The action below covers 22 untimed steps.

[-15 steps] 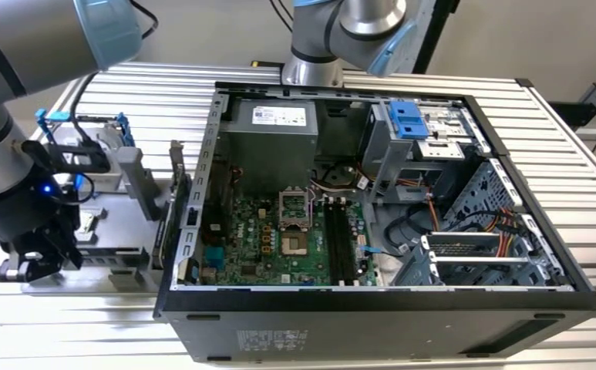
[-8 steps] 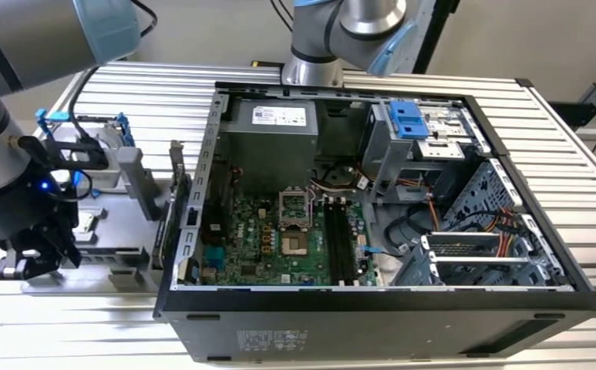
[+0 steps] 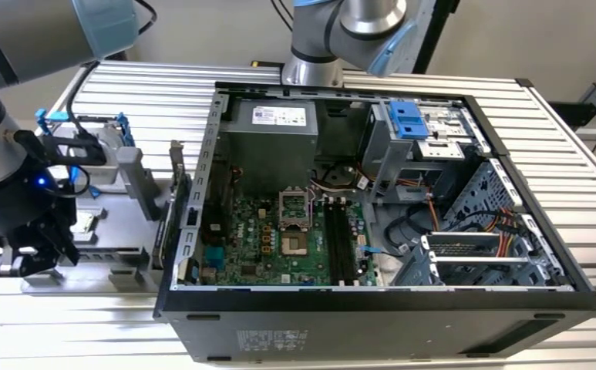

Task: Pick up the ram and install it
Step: 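Pick up the ram and move it above insertion slot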

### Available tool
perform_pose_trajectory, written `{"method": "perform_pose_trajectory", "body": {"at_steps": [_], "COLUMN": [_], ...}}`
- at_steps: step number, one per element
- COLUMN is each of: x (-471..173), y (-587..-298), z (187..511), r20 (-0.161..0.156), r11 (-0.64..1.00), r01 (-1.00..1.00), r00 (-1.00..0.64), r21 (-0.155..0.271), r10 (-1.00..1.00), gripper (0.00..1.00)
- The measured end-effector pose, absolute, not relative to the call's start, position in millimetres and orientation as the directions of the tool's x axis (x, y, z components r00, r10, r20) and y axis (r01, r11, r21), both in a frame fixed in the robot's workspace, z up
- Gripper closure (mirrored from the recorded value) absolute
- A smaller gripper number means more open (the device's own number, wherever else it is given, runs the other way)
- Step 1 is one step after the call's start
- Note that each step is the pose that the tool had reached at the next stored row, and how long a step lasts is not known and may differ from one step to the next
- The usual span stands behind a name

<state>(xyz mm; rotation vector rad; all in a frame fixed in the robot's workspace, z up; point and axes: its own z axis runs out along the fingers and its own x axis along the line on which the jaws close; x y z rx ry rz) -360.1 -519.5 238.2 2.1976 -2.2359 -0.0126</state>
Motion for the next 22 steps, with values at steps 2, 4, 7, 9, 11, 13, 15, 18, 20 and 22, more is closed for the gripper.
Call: {"method": "perform_pose_trajectory", "body": {"at_steps": [2, 4, 7, 9, 11, 13, 15, 18, 20, 22], "x": [-360.1, -360.1, -360.0, -360.0, -360.1, -360.2, -360.2, -360.1, -360.1, -360.1], "y": [-519.5, -519.5, -519.6, -519.6, -519.5, -519.5, -519.5, -519.5, -519.6, -519.6], "z": [239.6, 241.1, 243.0, 244.4, 245.8, 247.2, 248.4, 250.1, 251.4, 252.5], "r20": [-0.001, -0.001, -0.001, -0.001, -0.001, -0.001, -0.001, -0.001, -0.001, -0.001], "r11": [0.017, 0.017, 0.017, 0.017, 0.017, 0.017, 0.017, 0.017, 0.017, 0.017], "r01": [-1.000, -1.000, -1.000, -1.000, -1.000, -1.000, -1.000, -1.000, -1.000, -1.000], "r00": [-0.017, -0.017, -0.017, -0.017, -0.017, -0.017, -0.017, -0.017, -0.017, -0.017], "r21": [0.010, 0.010, 0.010, 0.010, 0.010, 0.010, 0.010, 0.010, 0.010, 0.010], "r10": [-1.000, -1.000, -1.000, -1.000, -1.000, -1.000, -1.000, -1.000, -1.000, -1.000], "gripper": [1.00, 1.00, 1.00, 1.00, 1.00, 1.00, 1.00, 1.00, 1.00, 1.00]}}
